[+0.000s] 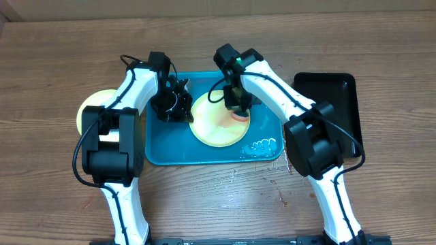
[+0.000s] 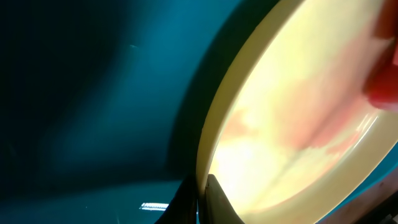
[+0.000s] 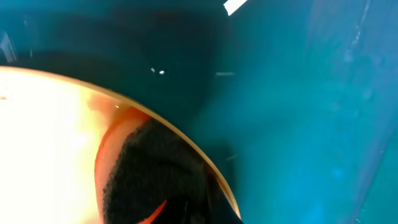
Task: Clean dirty plates on tray and stack at the side
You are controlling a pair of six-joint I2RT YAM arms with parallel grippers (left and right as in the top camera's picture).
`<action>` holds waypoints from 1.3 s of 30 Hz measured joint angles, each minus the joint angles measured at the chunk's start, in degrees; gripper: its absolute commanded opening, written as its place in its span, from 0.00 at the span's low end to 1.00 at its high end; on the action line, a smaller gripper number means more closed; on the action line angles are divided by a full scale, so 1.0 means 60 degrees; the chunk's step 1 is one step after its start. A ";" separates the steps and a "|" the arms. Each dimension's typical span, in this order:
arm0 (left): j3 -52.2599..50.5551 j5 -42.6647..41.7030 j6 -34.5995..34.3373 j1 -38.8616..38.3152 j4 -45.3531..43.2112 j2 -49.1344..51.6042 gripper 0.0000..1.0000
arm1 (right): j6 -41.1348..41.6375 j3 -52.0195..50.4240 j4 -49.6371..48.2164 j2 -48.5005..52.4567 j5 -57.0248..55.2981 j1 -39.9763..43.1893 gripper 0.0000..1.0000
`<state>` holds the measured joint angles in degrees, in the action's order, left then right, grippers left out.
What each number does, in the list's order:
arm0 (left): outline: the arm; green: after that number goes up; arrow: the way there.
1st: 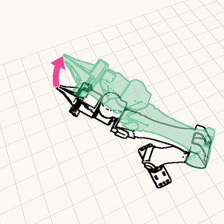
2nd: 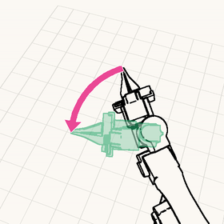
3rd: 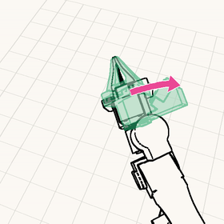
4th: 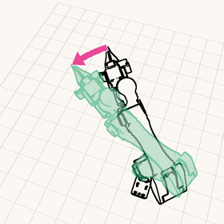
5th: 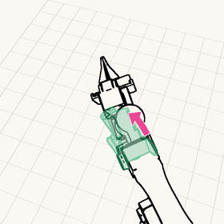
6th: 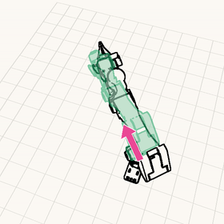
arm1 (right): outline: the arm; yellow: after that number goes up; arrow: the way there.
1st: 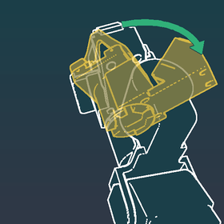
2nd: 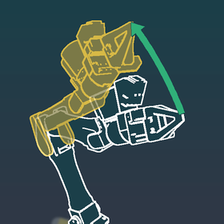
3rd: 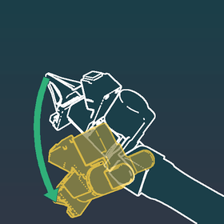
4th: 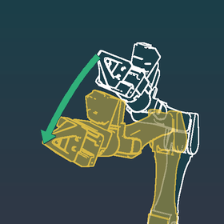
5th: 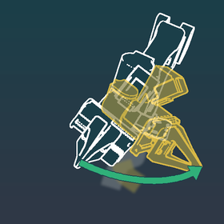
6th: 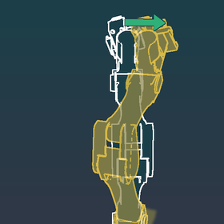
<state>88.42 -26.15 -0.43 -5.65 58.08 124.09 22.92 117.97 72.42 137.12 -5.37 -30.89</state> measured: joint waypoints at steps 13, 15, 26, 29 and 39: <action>0.0000 0.0182 0.0004 0.0011 0.0229 -0.0004 0.04 | -0.0663 0.2779 0.2371 0.0000 0.1574 0.0146 0.04; 0.0000 0.0339 0.0000 0.0007 0.0331 -0.0055 0.04 | -0.0812 0.2779 0.2583 -0.0106 0.1727 0.0284 0.04; 0.0000 0.2397 -0.0517 0.0007 0.0401 -0.2477 0.04 | -0.1071 0.2779 0.2707 -0.0237 0.1861 0.0772 0.04; 0.0000 0.3340 -0.0743 -0.0066 0.0430 -0.3544 0.04 | -0.1078 0.2779 0.2714 -0.0237 0.1872 0.0758 0.04; 0.0000 0.7821 -0.1679 -0.1129 0.0871 -0.4980 0.04 | -0.1082 0.2779 0.2765 -0.0237 0.1902 0.0758 0.04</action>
<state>88.42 20.78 -10.50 -12.43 63.31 94.21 16.43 134.65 89.01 135.70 6.04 -26.35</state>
